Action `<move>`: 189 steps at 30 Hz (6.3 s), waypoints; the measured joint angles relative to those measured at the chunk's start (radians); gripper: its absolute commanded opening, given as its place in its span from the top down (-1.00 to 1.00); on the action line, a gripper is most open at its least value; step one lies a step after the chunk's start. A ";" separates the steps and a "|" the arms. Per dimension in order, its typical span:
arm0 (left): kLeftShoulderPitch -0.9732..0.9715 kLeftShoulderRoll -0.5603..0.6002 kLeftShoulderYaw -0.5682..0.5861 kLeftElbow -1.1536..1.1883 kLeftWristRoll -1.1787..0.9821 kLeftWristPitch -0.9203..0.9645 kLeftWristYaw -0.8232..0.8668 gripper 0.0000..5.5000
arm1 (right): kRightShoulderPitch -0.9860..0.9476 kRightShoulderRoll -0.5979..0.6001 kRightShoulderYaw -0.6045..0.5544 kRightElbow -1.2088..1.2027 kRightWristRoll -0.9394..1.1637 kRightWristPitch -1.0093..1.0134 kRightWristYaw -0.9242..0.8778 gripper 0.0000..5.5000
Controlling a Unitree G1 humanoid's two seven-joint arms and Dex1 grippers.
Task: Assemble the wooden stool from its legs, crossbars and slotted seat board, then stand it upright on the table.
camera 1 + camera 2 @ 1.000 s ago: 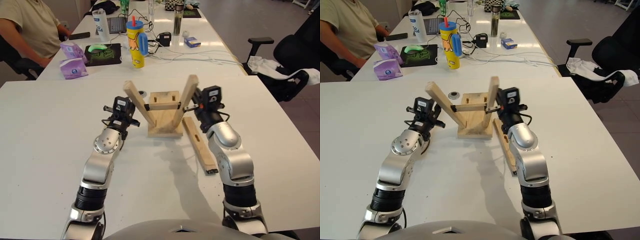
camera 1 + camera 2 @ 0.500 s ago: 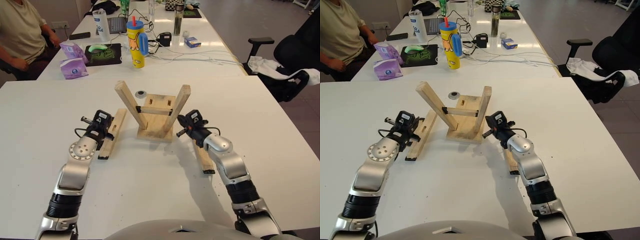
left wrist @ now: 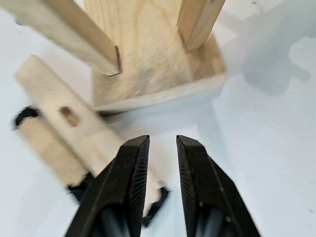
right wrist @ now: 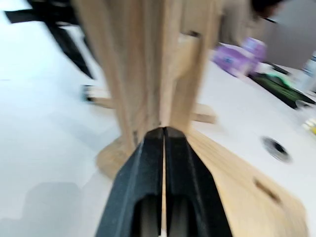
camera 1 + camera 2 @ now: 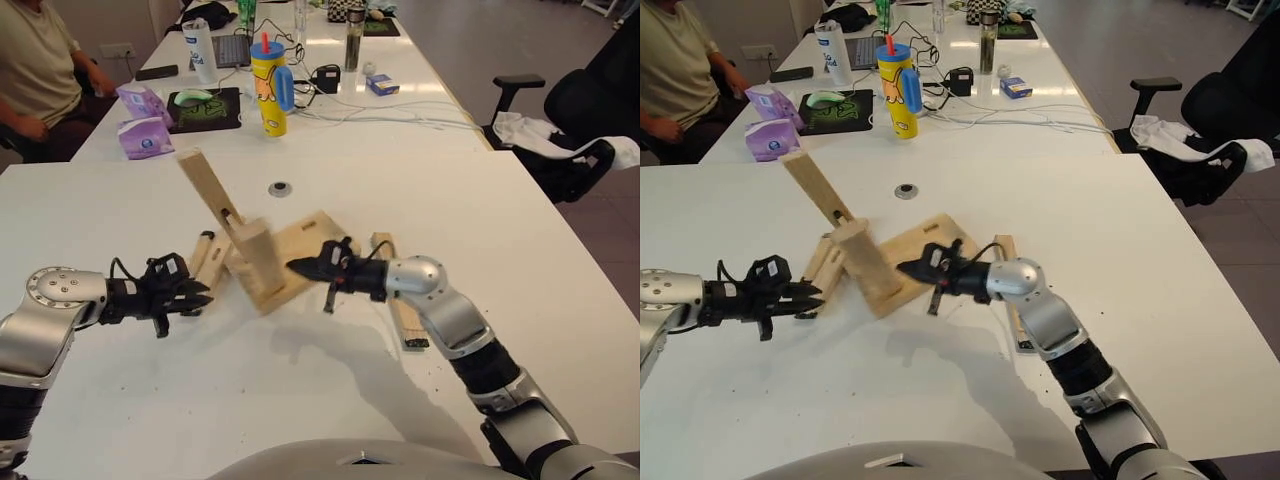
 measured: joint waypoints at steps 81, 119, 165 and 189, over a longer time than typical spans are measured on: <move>-0.400 -0.483 0.240 0.800 0.076 0.021 0.732 -0.06 | 0.091 0.179 -0.307 0.077 0.002 0.261 -0.440 0.20; -0.478 -0.599 -0.067 0.071 0.088 -0.419 0.683 0.53 | -0.179 0.356 -0.764 -0.114 0.960 0.622 -0.662 -0.15; -0.392 -0.778 0.031 -0.039 -0.183 -0.296 0.726 0.03 | 0.067 0.139 -0.718 -0.214 0.826 0.458 -0.861 0.83; -0.337 -0.772 -0.004 0.008 -0.093 -0.301 0.750 0.03 | 0.406 0.214 -0.633 -0.274 0.513 0.255 -0.859 0.83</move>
